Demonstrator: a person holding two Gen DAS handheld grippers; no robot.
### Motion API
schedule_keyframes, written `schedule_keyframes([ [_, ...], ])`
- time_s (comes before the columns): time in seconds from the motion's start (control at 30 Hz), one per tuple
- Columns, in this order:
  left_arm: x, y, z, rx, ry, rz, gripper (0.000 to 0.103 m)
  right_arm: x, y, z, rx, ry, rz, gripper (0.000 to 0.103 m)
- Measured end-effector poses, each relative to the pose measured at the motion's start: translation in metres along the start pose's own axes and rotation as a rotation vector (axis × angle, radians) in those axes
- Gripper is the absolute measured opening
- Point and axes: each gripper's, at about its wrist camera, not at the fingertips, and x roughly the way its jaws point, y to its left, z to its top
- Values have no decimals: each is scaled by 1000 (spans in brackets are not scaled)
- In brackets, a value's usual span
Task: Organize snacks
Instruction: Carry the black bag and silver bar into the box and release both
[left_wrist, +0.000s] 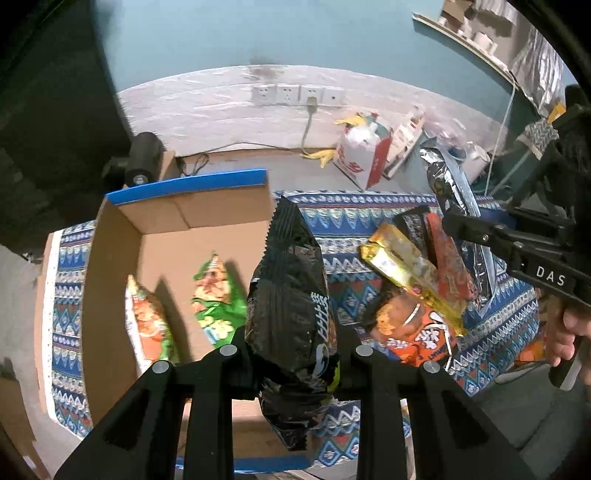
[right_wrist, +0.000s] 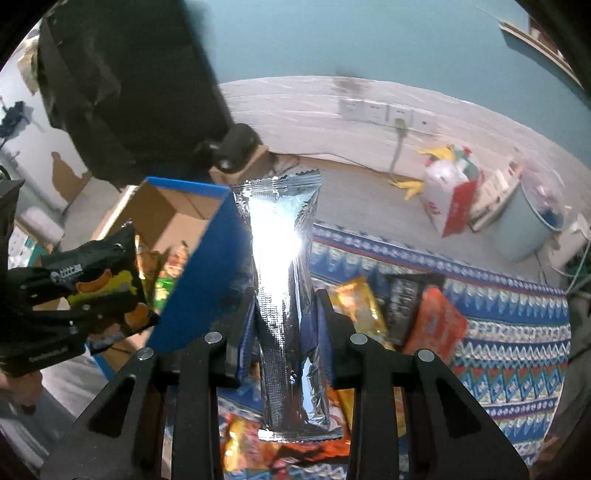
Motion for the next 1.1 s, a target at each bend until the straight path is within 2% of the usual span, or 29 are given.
schedule_keyframes([
  [0.2,-6,30,-6,-47,-17,27,26,9,32,13,-29,7,37,28],
  [0.4,-10,52,-15,-50,-37,82,26,21,70,24,-72,14,74,28],
  [0.8,-3,107,-39,-119,-10,139,26,58,135,39,-115,59,134,28],
  [1.1,2,128,-51,-142,9,162,26,83,165,43,-130,96,151,29],
])
